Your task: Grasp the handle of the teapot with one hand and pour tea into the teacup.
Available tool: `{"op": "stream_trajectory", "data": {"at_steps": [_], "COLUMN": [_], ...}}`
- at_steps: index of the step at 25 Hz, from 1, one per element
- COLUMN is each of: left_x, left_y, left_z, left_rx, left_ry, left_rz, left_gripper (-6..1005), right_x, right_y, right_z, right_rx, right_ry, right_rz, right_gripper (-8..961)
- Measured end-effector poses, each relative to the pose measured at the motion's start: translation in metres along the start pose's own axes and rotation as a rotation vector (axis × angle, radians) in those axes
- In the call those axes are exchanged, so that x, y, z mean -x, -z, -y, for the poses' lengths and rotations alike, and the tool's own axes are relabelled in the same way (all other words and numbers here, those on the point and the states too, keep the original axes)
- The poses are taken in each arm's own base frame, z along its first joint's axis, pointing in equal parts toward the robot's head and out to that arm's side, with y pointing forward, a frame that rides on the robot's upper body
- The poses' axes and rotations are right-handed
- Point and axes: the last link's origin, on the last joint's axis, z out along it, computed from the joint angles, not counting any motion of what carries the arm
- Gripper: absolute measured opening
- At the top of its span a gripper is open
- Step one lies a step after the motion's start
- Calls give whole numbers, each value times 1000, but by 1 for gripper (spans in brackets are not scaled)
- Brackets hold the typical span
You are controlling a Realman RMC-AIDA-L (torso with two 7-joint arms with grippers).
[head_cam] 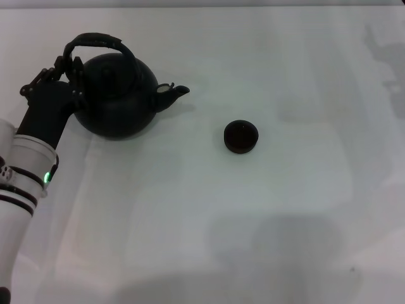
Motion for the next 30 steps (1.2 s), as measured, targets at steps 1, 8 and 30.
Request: {"op": "stream_trajectory", "data": {"at_steps": [1,8,30], "left_x": [0,-2,-7], "left_y": [0,-1,56], "left_z": [0,-4,57], "left_rx": [2,13,-198], "left_ry": [0,4,69], "left_rz": [0,-11,-146], "left_gripper": [212,393,891], "right_x": [0,1,-2], "right_y": [0,0,2], "right_z": [0,2,-1], "right_rx": [0,-2,-1], "right_ry": [0,5,-17], "right_rz": [0,5,-5], "right_gripper": [875,875,875]}}
